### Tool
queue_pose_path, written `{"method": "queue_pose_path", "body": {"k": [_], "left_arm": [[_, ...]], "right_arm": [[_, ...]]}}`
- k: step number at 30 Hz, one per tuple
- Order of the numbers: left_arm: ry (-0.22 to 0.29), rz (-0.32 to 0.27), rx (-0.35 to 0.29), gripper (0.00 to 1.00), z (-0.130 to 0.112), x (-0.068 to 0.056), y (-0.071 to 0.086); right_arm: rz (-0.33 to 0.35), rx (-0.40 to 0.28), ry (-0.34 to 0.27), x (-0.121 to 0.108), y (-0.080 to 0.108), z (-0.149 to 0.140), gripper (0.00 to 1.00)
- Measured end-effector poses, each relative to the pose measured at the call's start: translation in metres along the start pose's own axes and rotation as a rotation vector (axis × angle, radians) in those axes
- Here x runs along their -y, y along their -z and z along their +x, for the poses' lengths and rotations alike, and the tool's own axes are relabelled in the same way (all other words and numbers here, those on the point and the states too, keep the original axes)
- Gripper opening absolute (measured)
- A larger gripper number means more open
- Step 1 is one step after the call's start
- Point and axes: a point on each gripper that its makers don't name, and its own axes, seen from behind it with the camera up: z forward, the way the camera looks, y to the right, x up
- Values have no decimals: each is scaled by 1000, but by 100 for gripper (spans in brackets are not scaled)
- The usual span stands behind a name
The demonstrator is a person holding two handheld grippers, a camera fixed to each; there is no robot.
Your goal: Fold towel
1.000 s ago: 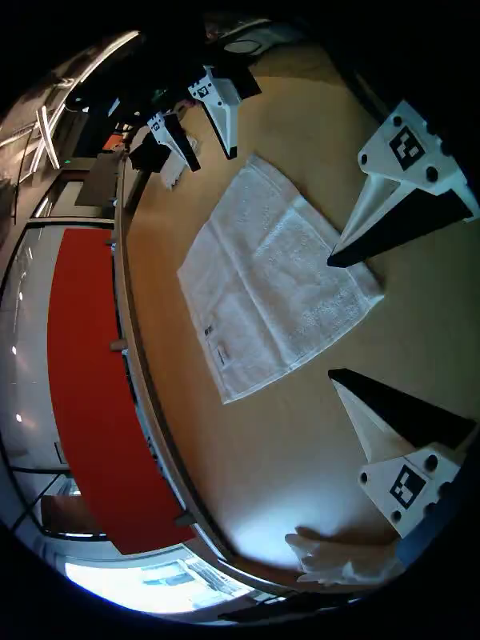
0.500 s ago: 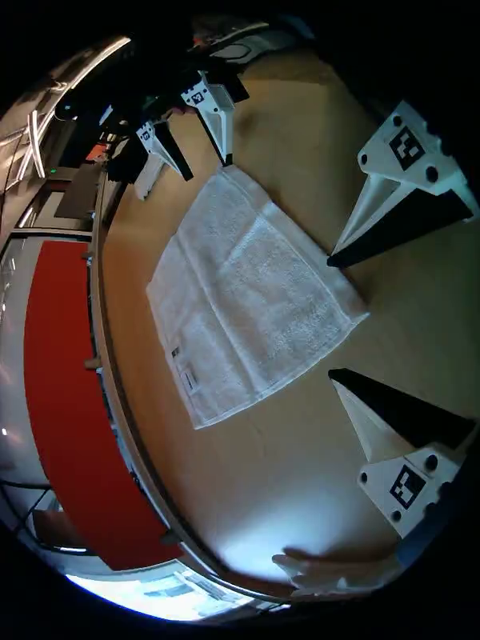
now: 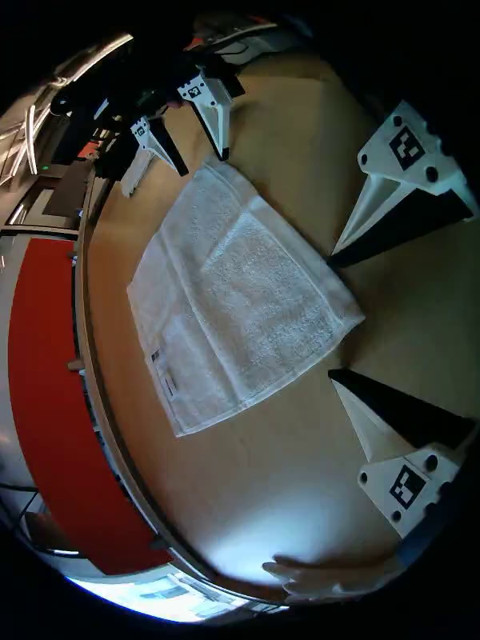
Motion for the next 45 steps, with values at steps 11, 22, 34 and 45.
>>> {"method": "queue_pose_path", "body": {"k": [11, 22, 34, 45], "left_arm": [[-9, 7, 21, 86, -1, 0, -2], [-6, 11, 29, 75, -2, -3, -1], [-2, 13, 42, 29, -2, -8, -1], [48, 5, 49, 14, 0, -7, 1]], "right_arm": [[35, 14, -4, 5, 0, -7, 83], [50, 19, -20, 8, 1, -8, 65], [49, 28, -26, 8, 0, -6, 22], [39, 22, -23, 10, 4, 0, 18]]}}
